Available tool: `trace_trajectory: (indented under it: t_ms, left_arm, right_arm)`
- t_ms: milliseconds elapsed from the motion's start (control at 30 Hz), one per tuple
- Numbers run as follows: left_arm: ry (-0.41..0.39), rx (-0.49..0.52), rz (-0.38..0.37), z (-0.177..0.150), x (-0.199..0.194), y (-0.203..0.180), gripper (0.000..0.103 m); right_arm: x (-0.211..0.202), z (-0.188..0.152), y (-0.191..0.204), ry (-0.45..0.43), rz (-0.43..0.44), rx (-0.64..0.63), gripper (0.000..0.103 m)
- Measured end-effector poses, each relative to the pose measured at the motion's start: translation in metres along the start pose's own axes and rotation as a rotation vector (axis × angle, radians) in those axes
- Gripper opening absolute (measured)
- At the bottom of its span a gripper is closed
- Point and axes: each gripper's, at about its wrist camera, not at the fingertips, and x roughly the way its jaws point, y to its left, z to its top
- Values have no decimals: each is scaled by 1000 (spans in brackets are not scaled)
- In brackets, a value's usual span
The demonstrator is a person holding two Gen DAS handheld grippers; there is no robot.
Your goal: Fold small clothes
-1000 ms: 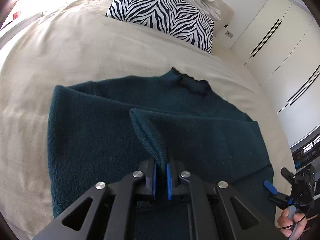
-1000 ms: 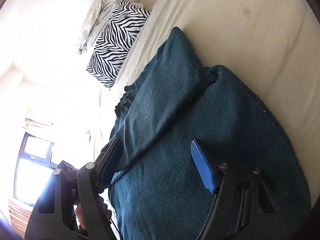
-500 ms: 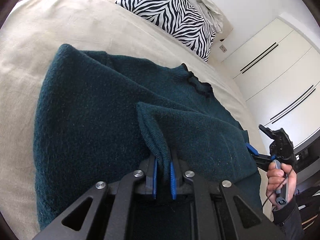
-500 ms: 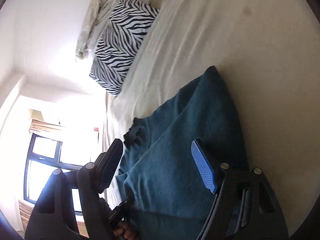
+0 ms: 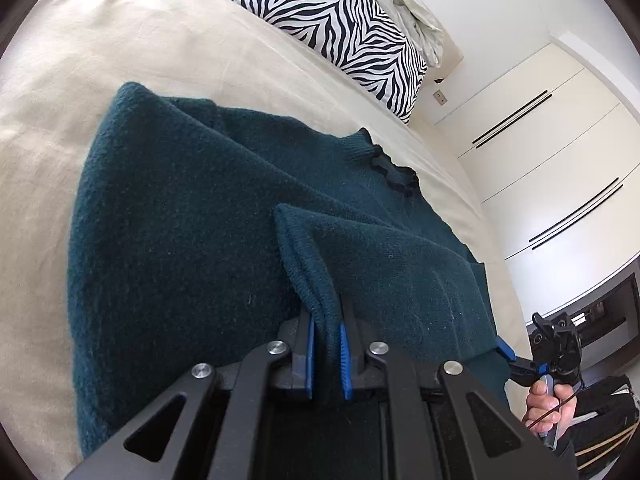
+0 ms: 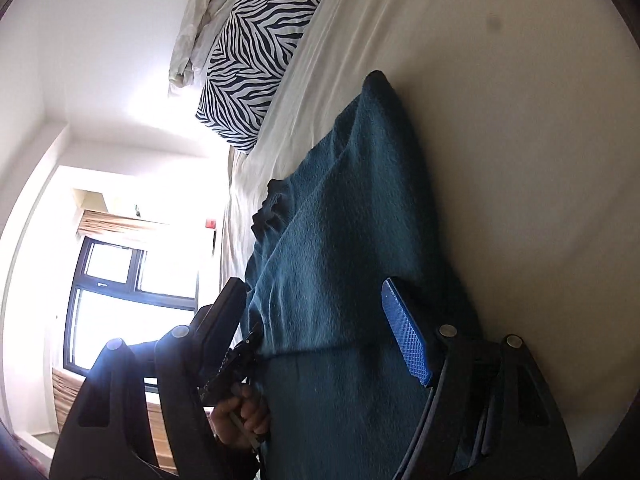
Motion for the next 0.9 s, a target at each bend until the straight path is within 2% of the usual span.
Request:
trace_trajectory:
  t_ms: [33,100,133,167,200,267,433,600,733,900]
  left_arm:
    - [6,-9,13,-1,-8,-2,18]
    - [-7,-17,38,-7,-31,-6,38]
    - [-23,-12,42,-13,-45,-8,55]
    - [-43,-5,51,-22,-61,-10,63]
    - [-58,1,67,-32,-78,-11,65]
    - [-69,-10,88,-59,-109,-8,66]
    - [-31,-34,171,-142,-169,6,66]
    - [26,-62,208,-212,-202,17,66]
    - [41,-35,205,-240,-212,15,66]
    - [80,-40,188,-246,-210,10,65]
  right_arm:
    - [-13,-7,-1,-12,1,18,70]
    - [-44,-25,-2,-44,15,28,71]
    - [-59,-35,1,-61,16,12,71]
    - [-77,-47,3,-75,10,-6,71]
    - [-91,-57,5,-85,-6,-21,71]
    - [-116,-80,8,-97,-62,-59,71]
    - [-164,-142,-2,-89,-251,-139,71]
    - [-209,-197,-22,-80,-348,-177,71]
    - [-229,-225,-38,-67,-369,-162,71]
    - [-229,-247,-40,-44,-406,-170,71]
